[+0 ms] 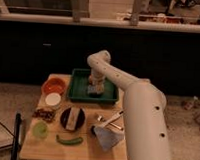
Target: Wipe tray with sponge
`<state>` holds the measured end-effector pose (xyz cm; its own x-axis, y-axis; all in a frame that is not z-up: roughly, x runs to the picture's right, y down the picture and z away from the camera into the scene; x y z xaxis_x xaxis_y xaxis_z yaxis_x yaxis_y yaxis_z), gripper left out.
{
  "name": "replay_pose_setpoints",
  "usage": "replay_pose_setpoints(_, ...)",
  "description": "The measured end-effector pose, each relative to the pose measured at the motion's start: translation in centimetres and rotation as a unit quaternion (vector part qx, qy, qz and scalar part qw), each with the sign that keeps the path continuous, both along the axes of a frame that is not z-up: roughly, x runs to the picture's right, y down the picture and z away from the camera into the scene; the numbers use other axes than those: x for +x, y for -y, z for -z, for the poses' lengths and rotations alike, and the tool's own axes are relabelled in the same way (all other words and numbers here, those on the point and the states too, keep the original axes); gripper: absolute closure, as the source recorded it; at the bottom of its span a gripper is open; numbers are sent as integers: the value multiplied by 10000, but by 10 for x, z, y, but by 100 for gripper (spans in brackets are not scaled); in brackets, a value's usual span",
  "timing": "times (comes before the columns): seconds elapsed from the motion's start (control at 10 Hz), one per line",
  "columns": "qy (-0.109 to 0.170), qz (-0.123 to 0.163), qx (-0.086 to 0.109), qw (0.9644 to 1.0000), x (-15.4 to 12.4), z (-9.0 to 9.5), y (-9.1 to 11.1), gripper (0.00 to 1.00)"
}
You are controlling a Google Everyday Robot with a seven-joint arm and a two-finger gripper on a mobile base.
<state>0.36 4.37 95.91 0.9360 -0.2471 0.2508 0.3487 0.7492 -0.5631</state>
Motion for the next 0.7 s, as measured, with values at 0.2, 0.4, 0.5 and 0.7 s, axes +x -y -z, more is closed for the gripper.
replay_pose_setpoints(0.2, 162, 134, -92, 9997, -1, 9, -11, 94)
replay_pose_setpoints(0.4, 220, 206, -168, 9994, 9, 17, -20, 94)
replay_pose_setpoints(0.5, 193, 209, -182, 9994, 16, 18, -21, 94)
replay_pose_setpoints(0.7, -3, 144, -155, 9998, 41, 18, -18, 94)
